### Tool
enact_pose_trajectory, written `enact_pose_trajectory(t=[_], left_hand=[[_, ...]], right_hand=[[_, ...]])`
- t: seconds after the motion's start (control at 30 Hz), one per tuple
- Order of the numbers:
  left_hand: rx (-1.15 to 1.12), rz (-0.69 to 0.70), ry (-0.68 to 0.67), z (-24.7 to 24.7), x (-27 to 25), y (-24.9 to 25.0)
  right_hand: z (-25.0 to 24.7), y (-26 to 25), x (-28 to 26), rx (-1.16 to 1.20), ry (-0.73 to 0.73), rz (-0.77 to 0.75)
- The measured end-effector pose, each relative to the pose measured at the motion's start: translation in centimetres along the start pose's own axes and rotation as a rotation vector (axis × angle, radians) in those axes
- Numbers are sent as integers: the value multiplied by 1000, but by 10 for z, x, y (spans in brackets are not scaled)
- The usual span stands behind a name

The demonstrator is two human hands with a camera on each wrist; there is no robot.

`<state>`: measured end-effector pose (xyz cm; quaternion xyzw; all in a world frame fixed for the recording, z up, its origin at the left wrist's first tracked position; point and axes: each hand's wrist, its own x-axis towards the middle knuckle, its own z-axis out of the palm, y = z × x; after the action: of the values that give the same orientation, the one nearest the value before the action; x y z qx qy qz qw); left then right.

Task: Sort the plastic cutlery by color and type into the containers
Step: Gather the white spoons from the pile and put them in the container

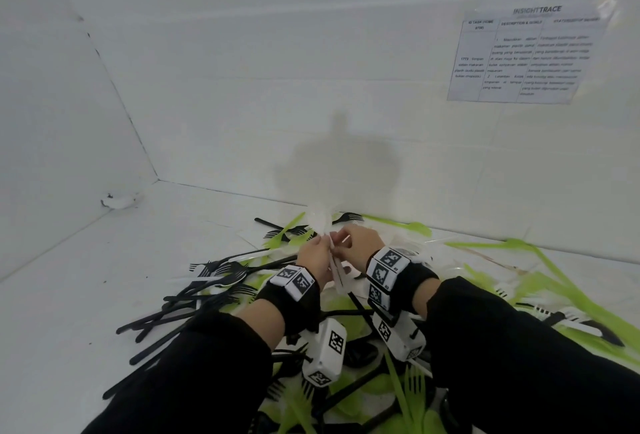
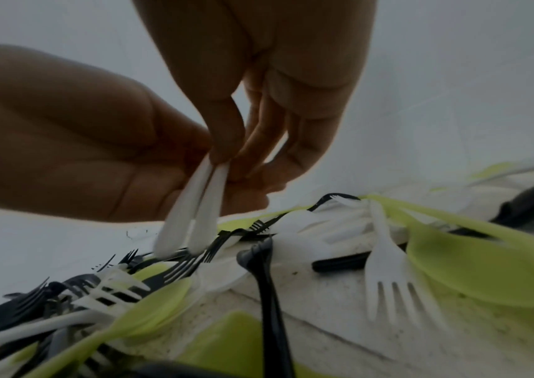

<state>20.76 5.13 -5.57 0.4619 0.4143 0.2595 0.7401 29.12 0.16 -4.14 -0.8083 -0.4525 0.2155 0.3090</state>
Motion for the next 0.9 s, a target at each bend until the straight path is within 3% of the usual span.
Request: enact_pose_trajectory(t=[0.17,0.37,0.47,0.63,0.77,0.9], left_hand=[[4,-47,-35,-25,-1,-2],[-39,-4,59,-31,-4,-6],[-38,6,51,-30,-4,-8],[-82,8,51,-29,-5,-11],[-94,-3,-35,-25,-12,-11],[-132,-2,-32,-18,-17,-10]], right_hand=[[5,-7,0,114,-98,-41],[18,-12,6,140,-127,2],[23,-11,6,279,-192,29],[22,-10,5,306,-25,67],[22,-11,3,285,-104,42],[19,-7,3,197,-72,-8]])
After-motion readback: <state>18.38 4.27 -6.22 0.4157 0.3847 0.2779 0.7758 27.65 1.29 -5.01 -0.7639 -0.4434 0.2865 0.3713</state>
